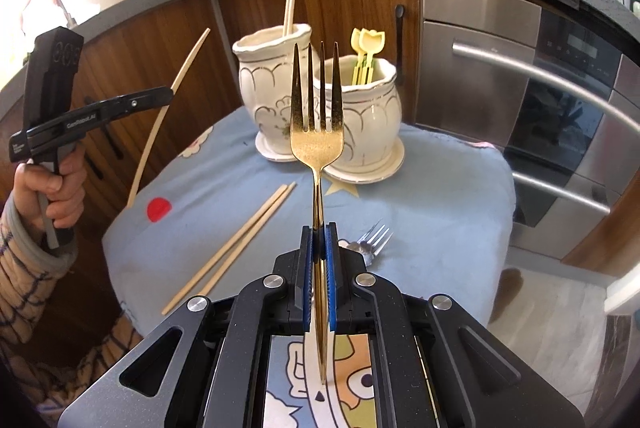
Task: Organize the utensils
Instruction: 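Grasp a wooden chopstick with the left tool while the right tool grasps the gold fork, then insert chopstick into large pot with left tool while right tool inserts gold fork into small pot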
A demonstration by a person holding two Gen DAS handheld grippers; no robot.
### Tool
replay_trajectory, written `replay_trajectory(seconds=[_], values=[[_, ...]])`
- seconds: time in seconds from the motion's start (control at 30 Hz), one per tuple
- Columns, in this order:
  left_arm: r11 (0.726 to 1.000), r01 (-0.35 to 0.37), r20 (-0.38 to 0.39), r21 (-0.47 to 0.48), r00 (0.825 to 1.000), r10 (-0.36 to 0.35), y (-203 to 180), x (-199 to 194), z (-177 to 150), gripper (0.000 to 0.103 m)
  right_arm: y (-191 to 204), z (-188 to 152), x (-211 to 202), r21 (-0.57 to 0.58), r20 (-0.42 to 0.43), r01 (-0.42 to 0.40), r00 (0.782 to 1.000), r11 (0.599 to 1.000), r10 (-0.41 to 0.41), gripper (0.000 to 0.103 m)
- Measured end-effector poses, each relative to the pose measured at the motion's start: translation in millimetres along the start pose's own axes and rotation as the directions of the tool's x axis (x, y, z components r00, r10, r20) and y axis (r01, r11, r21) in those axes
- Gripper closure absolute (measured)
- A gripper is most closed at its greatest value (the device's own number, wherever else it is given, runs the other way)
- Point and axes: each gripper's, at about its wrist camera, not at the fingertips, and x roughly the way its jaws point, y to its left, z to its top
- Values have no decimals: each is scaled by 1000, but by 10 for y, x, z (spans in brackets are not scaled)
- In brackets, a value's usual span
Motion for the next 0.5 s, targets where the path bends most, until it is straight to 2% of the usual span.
replay_trajectory(seconds=[0.5], values=[[1000, -8, 98, 10, 995, 7, -142, 0, 454, 99, -59, 193, -333, 22, 120, -2, 993, 1000, -1, 96]])
